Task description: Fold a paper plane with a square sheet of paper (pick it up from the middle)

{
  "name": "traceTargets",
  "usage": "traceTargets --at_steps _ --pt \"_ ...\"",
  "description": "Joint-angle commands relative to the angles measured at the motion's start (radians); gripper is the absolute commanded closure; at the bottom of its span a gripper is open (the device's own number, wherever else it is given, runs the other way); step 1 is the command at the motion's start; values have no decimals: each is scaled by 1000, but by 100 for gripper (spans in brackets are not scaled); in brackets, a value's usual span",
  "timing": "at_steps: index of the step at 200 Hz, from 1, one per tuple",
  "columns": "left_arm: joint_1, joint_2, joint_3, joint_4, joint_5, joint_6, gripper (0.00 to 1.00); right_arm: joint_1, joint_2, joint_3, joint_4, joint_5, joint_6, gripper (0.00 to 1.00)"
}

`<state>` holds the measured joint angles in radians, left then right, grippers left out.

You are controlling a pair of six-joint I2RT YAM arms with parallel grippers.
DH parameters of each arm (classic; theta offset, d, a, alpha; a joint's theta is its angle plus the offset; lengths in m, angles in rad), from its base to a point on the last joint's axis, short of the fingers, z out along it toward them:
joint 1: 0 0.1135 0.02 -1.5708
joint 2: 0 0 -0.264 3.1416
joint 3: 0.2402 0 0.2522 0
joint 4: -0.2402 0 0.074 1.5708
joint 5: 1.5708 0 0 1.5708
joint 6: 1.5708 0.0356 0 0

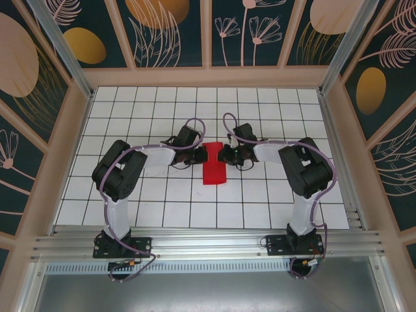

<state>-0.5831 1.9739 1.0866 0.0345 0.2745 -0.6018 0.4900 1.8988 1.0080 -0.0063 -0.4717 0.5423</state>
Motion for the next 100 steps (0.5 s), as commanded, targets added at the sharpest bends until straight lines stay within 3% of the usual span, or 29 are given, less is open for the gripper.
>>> traceTargets --at_steps 1,100 --pt "17 95 -42 -145 -149 31 95 0 -34 46 28 -30 18 84" --pt "16 95 -46 -145 -149 36 95 -29 101 126 29 77 13 85"
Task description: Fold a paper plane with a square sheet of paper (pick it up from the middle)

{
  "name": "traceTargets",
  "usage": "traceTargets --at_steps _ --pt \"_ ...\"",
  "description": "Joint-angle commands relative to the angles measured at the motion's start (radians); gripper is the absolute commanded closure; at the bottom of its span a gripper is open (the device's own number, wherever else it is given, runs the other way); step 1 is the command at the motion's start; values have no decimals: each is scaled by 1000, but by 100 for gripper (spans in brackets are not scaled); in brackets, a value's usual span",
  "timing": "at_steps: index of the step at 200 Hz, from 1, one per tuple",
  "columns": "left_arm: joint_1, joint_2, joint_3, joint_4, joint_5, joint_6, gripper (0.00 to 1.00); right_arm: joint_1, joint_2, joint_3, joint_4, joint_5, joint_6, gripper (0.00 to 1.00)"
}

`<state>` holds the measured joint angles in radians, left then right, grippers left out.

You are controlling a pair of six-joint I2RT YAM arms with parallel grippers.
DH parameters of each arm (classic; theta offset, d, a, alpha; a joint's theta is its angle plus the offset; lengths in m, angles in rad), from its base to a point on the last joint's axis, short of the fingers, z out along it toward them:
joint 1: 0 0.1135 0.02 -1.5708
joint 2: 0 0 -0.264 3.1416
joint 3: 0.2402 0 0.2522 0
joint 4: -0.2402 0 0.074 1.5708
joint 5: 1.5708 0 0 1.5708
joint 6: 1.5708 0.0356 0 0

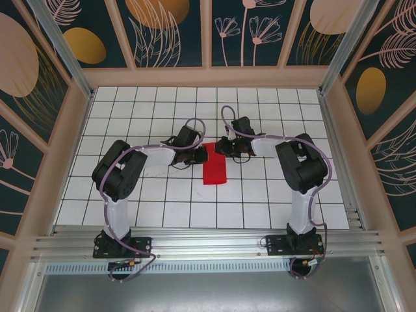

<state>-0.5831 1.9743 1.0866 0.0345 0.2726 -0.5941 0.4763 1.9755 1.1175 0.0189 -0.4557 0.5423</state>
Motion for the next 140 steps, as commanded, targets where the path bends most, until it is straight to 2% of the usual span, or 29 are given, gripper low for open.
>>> traceTargets --at_steps 1,44,80,140 --pt "16 95 -45 -145 -146 28 95 -16 25 15 5 63 13 85" --pt "16 95 -51 -144 -150 30 95 -43 22 -54 64 75 48 85" --pt "16 95 -53 -144 -150 30 95 -35 -18 -4 66 24 50 85" --pt "16 92 -53 -144 -151 30 95 -42 62 70 44 53 40 87"
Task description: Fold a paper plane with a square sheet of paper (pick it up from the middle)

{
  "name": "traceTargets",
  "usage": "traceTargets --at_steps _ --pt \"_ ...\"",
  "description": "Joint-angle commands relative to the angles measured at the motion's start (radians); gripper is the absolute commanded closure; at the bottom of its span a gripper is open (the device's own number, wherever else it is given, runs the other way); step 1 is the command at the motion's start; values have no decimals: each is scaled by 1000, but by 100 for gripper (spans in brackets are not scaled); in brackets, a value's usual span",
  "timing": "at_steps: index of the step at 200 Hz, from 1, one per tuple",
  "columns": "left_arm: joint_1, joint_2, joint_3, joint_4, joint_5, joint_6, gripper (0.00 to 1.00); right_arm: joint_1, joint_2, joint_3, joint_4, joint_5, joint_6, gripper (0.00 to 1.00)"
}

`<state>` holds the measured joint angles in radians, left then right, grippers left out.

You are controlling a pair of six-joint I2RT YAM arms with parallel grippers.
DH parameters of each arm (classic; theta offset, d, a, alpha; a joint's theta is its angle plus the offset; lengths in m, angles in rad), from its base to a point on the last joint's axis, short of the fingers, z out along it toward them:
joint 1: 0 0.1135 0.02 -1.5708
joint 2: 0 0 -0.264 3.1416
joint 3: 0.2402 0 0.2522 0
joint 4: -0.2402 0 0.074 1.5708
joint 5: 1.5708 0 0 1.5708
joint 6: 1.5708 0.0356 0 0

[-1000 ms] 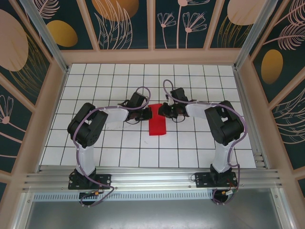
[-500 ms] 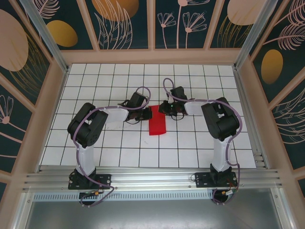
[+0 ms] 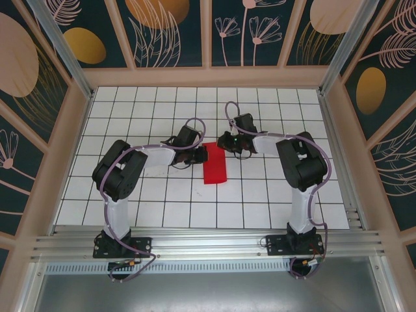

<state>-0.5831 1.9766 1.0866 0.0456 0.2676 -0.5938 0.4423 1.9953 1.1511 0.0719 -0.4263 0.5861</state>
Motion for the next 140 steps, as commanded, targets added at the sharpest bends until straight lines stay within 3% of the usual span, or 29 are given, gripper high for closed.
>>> traceTargets --at_steps 1,68,101,140 --pt "16 91 -53 -155 -146 29 95 -9 44 37 -10 24 -4 87" --pt "16 88 -55 -153 -149 28 95 -11 81 91 -107 138 -13 88" --pt "16 80 -55 -155 -161 23 95 6 -28 58 -97 71 -48 87" --pt "16 52 -68 -143 -178 3 95 27 -176 -132 -78 -25 -30 86"
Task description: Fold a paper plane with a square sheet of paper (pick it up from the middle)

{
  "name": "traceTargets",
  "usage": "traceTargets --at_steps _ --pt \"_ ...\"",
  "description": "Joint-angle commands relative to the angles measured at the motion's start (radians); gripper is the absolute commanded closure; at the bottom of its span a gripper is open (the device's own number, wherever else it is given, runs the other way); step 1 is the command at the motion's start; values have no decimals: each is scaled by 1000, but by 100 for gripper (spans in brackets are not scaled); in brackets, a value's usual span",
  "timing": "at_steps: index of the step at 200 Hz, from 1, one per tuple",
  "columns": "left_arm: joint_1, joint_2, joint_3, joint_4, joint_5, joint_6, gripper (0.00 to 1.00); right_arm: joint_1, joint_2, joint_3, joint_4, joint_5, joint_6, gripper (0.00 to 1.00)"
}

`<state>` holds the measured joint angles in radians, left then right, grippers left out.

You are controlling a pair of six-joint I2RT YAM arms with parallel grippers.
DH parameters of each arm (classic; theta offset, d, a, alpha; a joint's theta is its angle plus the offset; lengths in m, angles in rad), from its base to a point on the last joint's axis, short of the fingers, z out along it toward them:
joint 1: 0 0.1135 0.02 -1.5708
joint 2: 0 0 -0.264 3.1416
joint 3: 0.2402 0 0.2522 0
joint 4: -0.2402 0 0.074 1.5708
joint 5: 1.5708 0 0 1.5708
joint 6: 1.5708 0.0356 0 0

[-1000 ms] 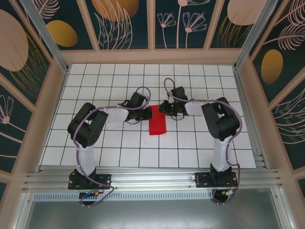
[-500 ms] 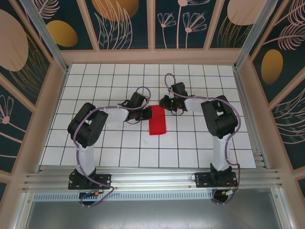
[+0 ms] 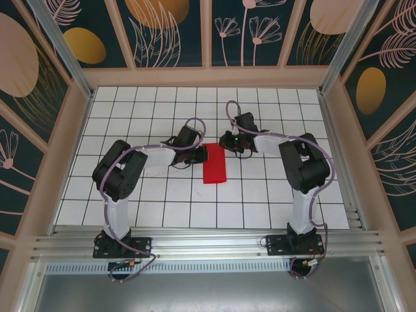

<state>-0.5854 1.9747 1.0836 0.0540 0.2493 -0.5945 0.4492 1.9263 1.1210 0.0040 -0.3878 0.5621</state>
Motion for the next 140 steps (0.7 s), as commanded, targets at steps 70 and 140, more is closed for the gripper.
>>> traceTargets --at_steps 70,140 --pt "19 -22 -72 -148 -179 -31 95 60 -137 -247 38 -170 2 89" --pt "18 -56 -64 -128 -117 -43 94 60 -72 -226 61 -205 -5 89"
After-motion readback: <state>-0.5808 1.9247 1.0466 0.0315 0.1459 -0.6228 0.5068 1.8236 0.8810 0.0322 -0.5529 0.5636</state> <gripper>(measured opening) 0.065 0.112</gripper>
